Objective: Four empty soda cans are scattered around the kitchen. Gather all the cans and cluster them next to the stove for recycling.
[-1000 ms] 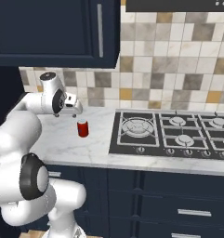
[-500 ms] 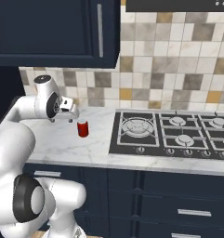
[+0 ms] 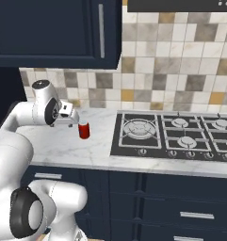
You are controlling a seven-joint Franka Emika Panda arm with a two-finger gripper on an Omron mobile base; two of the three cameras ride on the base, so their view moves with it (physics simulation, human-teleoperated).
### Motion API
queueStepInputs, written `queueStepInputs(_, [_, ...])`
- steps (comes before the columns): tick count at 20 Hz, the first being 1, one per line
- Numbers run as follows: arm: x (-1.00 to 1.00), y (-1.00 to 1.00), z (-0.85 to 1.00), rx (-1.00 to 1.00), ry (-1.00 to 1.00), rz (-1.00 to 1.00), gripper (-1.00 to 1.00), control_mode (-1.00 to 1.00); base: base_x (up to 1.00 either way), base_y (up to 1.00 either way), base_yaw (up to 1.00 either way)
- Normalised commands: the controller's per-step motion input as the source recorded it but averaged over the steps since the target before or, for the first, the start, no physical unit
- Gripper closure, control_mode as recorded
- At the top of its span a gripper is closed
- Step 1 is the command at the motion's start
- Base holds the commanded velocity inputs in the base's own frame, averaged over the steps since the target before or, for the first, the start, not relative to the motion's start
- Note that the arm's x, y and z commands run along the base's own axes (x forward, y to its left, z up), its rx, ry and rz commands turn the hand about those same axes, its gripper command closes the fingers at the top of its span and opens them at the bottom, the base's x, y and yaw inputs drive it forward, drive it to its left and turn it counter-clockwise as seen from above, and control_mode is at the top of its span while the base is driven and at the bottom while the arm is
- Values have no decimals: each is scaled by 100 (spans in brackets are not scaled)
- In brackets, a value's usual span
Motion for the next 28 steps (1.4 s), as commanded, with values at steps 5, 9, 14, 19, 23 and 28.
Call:
queueStepInputs(5, [0, 0, 0, 0, 0, 0, -100, 100, -43, -1, -1])
queueStepInputs(9, [0, 0, 0, 0, 0, 0, -100, 100, -62, 0, 0])
queueStepInputs(14, [0, 0, 0, 0, 0, 0, -100, 100, -41, 0, 50])
queueStepInputs(19, [0, 0, 0, 0, 0, 0, -100, 100, -14, 0, 99])
queueStepInputs(23, [0, 0, 0, 0, 0, 0, -100, 100, -5, 0, 100])
queueStepInputs(28, [0, 0, 0, 0, 0, 0, -100, 100, -7, 0, 100])
